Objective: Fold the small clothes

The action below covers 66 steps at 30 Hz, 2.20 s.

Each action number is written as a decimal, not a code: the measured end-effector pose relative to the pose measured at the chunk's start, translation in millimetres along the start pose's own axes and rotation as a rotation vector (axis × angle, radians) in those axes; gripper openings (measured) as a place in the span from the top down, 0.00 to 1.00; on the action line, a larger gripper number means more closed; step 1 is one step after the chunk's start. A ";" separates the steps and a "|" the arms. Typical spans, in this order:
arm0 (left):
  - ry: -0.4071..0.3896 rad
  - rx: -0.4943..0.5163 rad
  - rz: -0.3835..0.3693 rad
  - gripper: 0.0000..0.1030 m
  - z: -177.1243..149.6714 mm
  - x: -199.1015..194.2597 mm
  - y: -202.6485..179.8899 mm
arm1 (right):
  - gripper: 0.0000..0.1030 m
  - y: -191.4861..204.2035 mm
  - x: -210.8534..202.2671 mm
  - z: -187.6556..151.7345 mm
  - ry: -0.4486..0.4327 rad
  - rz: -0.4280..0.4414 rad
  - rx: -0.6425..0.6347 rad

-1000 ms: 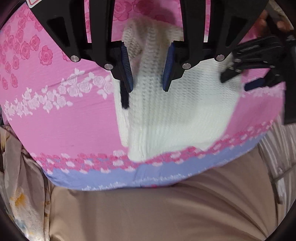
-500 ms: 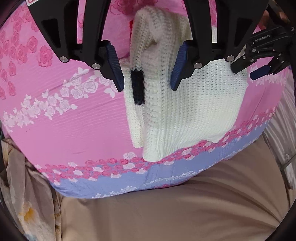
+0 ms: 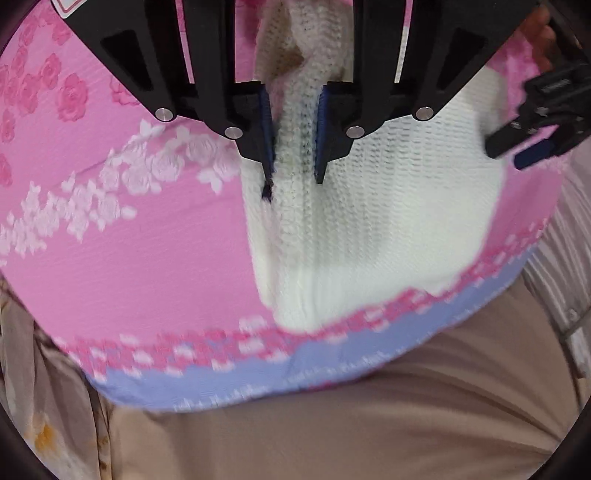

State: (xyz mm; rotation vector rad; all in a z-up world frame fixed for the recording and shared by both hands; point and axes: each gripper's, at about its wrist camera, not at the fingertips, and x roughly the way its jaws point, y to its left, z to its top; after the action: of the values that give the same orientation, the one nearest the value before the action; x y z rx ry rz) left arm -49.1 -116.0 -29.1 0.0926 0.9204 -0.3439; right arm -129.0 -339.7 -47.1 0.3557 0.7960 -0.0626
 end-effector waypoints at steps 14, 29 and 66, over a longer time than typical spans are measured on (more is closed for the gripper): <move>0.059 -0.085 -0.110 0.07 19.6 30.4 0.3 | 0.27 -11.6 5.5 -6.5 0.070 0.064 0.103; 0.048 -0.044 -0.091 0.05 29.6 43.3 -20.3 | 0.35 -2.0 24.4 1.1 0.090 0.133 0.122; 0.135 -0.072 -0.300 0.11 -2.5 16.2 37.4 | 0.30 -6.3 -15.6 -46.2 0.080 0.112 0.193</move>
State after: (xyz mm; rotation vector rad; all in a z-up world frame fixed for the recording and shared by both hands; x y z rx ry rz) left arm -29.6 -84.3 -46.0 -0.0913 1.0823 -0.5875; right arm -173.0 -331.3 -67.6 0.5880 0.8502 -0.0200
